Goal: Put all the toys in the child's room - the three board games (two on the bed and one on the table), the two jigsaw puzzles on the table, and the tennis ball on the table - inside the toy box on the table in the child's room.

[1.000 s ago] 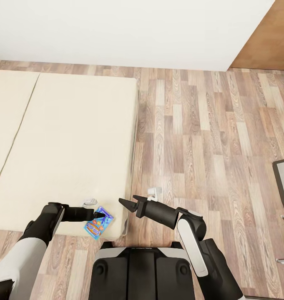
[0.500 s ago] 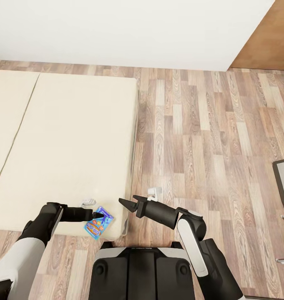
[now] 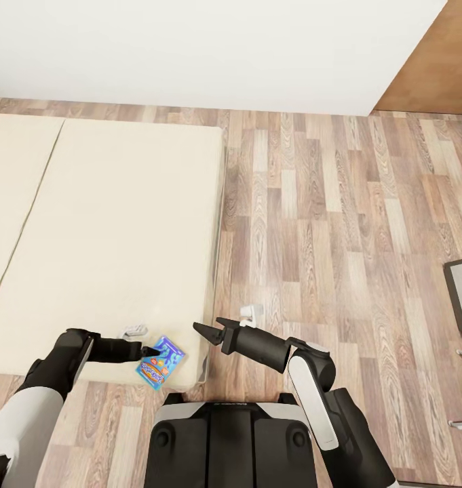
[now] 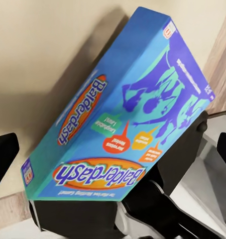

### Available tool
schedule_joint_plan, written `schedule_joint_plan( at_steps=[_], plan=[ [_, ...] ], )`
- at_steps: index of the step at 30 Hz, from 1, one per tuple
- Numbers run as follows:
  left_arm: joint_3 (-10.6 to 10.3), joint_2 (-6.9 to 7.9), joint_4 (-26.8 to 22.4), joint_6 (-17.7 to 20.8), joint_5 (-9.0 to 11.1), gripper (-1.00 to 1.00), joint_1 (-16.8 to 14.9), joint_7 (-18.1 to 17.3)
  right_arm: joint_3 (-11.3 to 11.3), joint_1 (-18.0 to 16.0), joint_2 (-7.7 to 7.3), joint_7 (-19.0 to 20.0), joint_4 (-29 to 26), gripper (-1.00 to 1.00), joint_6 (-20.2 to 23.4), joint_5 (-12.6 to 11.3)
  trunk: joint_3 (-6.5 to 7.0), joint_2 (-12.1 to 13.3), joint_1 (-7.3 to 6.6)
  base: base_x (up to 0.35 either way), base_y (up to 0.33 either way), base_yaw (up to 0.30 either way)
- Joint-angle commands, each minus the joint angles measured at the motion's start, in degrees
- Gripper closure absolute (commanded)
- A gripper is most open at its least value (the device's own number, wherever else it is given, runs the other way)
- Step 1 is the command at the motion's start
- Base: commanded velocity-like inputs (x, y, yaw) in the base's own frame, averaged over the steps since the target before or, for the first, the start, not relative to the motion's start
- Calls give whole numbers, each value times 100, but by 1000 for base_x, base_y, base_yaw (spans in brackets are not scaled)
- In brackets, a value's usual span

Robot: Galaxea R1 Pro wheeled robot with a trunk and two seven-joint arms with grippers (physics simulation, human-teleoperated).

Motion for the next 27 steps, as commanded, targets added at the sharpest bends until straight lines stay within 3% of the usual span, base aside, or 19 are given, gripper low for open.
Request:
schedule_joint_plan(
  at_steps=[1,27],
  plan=[
    [21,-1,-6,35,-61,-100,-3,-58,-6,-2,3,2,-3,-100,38,-19,-5,-7,2,0,0,0],
    [-65,-56,69,91,-106,-100,-3,-35,-6,-2,3,2,-3,-100,37,-19,-5,-7,2,0,0,0]
  ],
)
